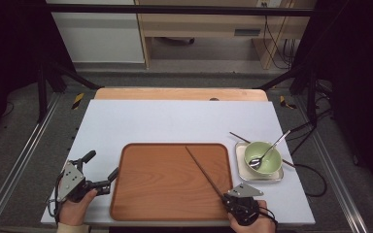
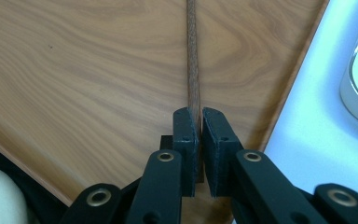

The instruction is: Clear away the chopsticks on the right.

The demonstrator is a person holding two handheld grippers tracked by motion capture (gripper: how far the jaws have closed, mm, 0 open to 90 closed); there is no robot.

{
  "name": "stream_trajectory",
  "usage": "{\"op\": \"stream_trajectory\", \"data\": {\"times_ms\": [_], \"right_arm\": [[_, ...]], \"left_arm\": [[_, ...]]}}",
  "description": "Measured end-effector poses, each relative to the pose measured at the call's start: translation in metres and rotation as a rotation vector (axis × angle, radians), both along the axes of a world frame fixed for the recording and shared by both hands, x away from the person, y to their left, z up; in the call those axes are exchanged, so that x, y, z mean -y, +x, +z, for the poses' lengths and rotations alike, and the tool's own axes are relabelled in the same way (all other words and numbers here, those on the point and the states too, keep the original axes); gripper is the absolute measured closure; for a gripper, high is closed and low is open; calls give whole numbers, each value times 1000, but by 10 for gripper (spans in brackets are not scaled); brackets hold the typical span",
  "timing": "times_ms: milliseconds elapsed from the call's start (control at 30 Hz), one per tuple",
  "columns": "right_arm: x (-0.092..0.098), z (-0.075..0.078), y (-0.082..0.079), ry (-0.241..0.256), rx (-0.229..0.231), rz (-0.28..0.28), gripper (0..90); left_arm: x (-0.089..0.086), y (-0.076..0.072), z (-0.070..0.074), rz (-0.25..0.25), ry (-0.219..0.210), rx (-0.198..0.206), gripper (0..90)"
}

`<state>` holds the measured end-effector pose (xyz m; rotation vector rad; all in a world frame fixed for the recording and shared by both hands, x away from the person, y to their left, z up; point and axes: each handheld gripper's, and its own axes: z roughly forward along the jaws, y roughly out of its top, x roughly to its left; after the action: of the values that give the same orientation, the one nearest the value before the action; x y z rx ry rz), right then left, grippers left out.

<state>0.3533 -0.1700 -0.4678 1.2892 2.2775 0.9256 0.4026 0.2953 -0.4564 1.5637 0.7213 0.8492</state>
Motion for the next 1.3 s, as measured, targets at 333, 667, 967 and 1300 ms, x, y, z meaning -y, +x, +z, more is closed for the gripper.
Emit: {"op": "stream_trajectory", "data": {"times_ms": [333, 667, 967, 1300], "right_arm": [[0, -1, 0, 25, -14, -6, 808], [4, 4, 3, 96, 28, -20, 734], [11, 18, 14, 123, 108, -39, 697], [25, 63, 34, 77, 269, -80, 469]], "left_arm": [[0, 0, 0, -1, 1, 0, 26], [-3, 1, 0, 1, 5, 3, 24], [-4, 0, 0, 8, 7, 3, 24], [-4, 0, -1, 14, 7, 0, 23]]}}
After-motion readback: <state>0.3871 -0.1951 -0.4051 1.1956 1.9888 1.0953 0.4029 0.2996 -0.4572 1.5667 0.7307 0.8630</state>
